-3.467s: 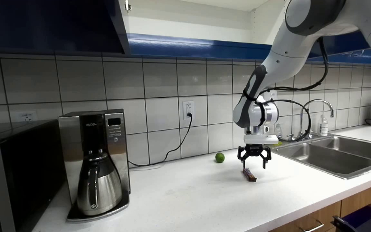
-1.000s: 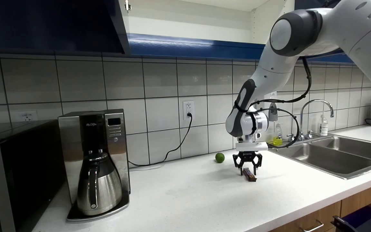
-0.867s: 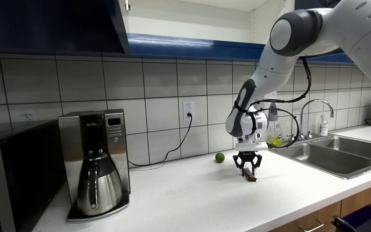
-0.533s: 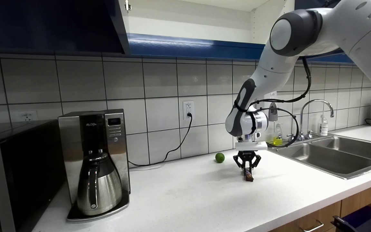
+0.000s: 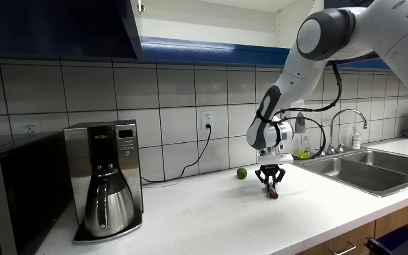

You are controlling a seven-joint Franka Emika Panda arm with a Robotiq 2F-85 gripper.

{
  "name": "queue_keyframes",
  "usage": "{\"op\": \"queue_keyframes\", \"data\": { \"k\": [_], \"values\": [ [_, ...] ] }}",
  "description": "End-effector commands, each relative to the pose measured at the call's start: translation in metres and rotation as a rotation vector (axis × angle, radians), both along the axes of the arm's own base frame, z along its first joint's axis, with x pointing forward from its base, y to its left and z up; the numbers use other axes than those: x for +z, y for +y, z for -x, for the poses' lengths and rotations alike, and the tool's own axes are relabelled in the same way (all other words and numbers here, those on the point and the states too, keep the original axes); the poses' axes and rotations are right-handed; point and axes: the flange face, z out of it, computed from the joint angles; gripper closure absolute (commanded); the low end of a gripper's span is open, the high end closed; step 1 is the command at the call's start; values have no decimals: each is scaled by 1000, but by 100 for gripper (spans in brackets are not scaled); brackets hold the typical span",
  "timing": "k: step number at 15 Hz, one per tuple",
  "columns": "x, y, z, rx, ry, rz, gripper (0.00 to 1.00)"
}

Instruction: Put the candy bar in the open cabinet

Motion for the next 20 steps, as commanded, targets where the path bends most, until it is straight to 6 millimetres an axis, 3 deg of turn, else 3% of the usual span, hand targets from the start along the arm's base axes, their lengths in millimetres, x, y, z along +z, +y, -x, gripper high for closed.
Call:
{"op": "queue_keyframes", "data": {
  "k": [1,9,20],
  "values": [
    [25,15,10,174,-1,49,94],
    [51,46,35,388,-20,108,94],
    [89,68,133,466,-51,108,94]
  ]
}}
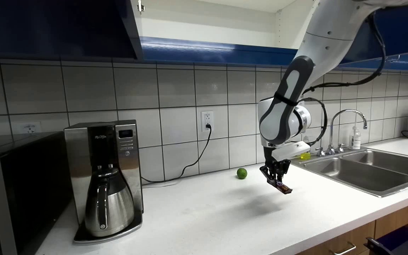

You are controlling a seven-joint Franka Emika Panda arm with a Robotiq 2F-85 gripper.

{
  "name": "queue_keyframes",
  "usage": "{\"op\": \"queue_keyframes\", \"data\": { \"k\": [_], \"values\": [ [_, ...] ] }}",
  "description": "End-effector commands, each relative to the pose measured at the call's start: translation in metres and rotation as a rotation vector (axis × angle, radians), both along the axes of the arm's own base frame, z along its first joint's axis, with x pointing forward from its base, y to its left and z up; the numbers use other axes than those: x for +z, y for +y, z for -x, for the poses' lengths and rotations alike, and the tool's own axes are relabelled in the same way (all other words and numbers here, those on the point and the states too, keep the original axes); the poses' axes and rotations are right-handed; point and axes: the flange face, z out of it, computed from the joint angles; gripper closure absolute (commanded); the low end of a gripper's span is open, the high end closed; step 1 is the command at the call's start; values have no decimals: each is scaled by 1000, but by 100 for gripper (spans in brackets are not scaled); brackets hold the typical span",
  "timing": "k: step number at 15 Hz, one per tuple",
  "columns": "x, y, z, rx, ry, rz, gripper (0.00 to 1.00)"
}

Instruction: Put the candy bar in the open cabinet

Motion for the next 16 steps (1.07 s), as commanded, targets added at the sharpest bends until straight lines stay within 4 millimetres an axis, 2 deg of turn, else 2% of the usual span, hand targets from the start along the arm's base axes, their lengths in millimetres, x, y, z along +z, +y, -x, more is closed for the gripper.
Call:
{"op": "queue_keyframes", "data": {
  "k": [1,6,9,14,16],
  "values": [
    [24,4,42,34,-22,3,94],
    [51,10,86,62,-38,7,94],
    [78,13,110,65,-78,9,94],
    [143,17,137,57,-179,26,94],
    [190,20,138,49,-229,31,94]
  ]
}}
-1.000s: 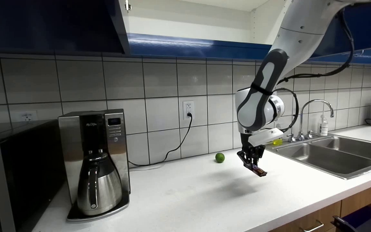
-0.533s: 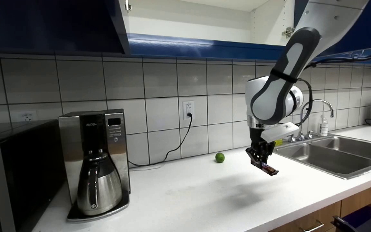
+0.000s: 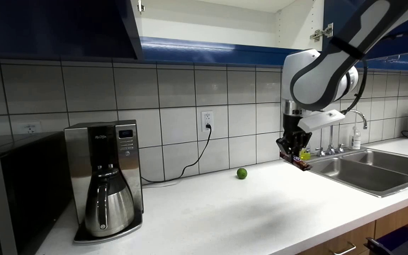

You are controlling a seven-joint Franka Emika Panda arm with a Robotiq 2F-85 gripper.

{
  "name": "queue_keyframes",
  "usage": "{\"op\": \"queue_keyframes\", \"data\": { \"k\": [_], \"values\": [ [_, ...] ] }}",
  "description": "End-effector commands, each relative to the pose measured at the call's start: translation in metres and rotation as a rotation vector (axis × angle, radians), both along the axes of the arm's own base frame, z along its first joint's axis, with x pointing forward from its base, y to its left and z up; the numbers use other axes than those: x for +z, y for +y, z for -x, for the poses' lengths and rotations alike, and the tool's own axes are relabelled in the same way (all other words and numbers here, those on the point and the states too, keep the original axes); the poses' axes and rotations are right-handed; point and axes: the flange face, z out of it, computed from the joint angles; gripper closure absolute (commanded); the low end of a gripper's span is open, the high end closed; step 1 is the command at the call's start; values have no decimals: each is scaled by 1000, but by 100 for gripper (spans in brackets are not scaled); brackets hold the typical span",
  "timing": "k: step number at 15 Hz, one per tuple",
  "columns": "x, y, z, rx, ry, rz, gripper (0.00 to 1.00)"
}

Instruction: Put the candy bar in the open cabinet

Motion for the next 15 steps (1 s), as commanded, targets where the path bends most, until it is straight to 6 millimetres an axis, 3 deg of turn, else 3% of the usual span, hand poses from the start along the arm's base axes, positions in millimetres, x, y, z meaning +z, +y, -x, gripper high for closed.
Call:
{"op": "queue_keyframes", "data": {
  "k": [1,9,15],
  "values": [
    [65,1,32,-10,-88,21,94],
    [213,9,91,-35,-294,37,94],
    [320,11,93,-51,-453,38,94]
  ]
}}
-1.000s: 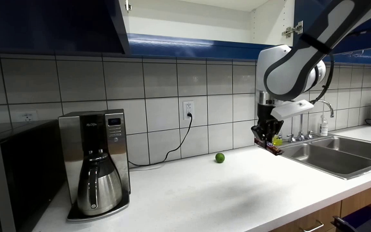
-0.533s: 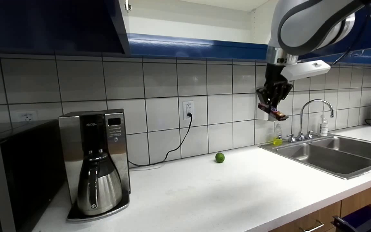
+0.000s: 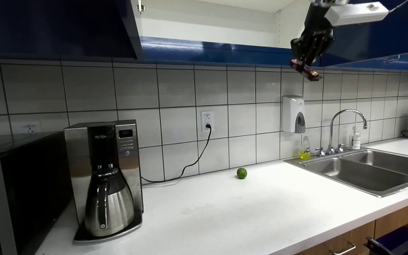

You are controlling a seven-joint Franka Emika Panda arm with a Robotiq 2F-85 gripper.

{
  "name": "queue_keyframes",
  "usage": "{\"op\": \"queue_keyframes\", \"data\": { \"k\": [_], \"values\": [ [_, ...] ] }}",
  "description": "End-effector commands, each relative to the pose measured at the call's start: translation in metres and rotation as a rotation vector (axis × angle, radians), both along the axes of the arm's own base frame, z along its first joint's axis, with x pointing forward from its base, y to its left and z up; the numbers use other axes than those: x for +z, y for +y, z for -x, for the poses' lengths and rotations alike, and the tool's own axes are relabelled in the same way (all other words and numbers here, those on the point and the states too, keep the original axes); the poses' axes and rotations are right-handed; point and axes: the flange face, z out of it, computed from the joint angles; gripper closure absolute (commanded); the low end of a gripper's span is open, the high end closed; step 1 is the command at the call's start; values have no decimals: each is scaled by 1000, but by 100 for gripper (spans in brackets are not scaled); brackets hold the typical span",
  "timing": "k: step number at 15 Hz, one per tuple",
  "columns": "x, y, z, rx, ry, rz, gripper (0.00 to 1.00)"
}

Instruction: Put the candy bar in the open cabinet

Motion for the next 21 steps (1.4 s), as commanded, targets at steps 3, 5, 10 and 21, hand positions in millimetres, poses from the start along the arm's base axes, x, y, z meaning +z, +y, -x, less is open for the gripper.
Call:
{"op": "queue_keyframes", "data": {
  "k": [3,5,10,21],
  "values": [
    [86,6,-6,8,-107,20,94],
    [108,9,-14,12,-128,20,94],
    [146,9,-56,5,-148,6,94],
    [199,4,-155,-36,-152,-15,94]
  ]
}}
